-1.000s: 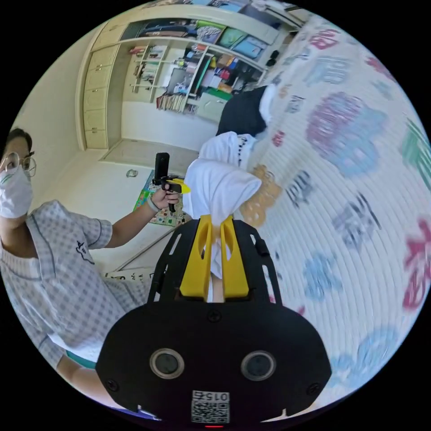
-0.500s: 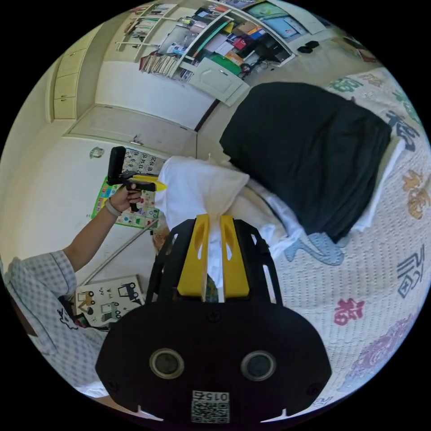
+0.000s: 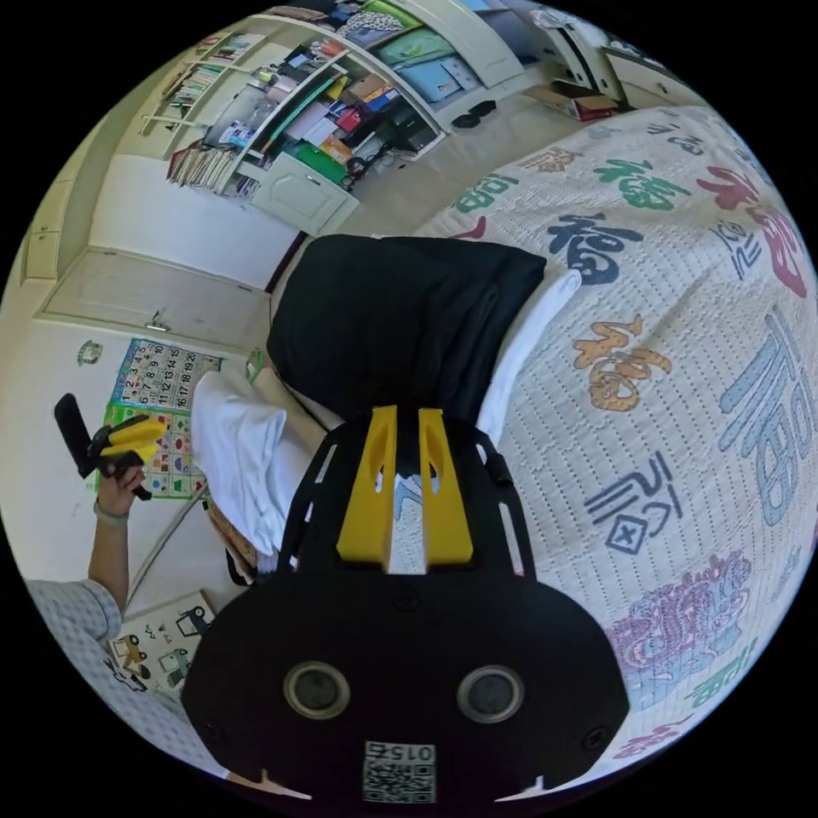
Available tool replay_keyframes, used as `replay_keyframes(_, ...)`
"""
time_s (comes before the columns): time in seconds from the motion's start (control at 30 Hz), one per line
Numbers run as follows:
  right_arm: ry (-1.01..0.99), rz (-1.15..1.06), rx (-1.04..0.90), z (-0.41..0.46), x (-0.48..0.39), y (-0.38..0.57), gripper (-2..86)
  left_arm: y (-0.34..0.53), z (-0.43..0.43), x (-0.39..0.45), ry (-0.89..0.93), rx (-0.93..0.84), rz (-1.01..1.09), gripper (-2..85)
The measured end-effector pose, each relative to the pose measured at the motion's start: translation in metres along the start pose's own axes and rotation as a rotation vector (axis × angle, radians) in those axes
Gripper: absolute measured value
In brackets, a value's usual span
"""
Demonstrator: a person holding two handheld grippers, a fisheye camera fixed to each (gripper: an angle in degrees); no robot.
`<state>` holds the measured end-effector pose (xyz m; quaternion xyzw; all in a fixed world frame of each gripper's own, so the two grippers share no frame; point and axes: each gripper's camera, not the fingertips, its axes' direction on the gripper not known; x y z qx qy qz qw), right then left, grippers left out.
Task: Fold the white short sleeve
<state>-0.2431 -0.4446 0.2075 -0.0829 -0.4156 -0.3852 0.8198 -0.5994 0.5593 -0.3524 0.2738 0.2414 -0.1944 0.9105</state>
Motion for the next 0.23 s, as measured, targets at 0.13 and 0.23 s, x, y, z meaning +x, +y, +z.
replay_keyframes(0.13,-0.177,-0.060,0.128,-0.029,-0.019,0.027,-0.1,-0.001,0.015,0.066,0.016,0.015,0.092,9.1)
replay_keyframes(0.23,-0.314,-0.112,0.304,-0.077,-0.034,0.064,-0.7,-0.001,0.031,0.119,0.036,0.013,0.148,10.9)
